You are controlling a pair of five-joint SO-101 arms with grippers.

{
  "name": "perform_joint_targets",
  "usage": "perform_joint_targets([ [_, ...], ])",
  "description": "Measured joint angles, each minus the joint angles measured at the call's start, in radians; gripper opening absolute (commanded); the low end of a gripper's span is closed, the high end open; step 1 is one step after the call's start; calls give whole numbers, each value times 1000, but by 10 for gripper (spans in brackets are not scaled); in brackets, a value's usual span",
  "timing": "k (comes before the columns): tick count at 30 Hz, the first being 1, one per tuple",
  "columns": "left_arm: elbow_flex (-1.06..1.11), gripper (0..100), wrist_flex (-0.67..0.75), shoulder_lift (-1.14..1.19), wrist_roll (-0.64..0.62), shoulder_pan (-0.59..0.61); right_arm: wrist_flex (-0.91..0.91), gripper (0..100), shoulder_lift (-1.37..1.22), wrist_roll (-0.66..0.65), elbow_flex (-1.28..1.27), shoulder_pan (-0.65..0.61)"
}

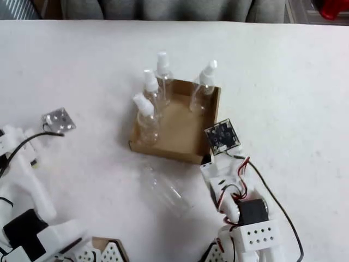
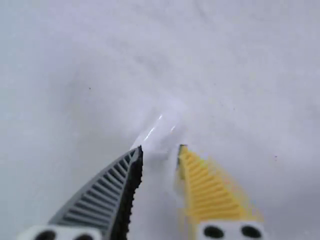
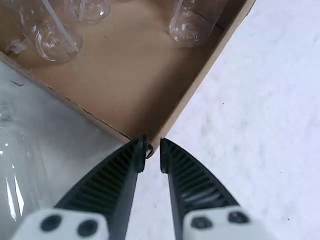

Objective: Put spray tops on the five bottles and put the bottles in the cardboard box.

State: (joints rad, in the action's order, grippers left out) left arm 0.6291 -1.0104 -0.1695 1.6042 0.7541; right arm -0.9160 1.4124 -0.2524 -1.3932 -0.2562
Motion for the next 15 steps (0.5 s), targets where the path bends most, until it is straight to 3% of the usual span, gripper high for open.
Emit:
perform_joint_targets([
  [8,0,234,6,0,207,15,0,16,0,0,0,0],
  [15,0,234,150,91,270,15,0,16,0,0,0,0],
])
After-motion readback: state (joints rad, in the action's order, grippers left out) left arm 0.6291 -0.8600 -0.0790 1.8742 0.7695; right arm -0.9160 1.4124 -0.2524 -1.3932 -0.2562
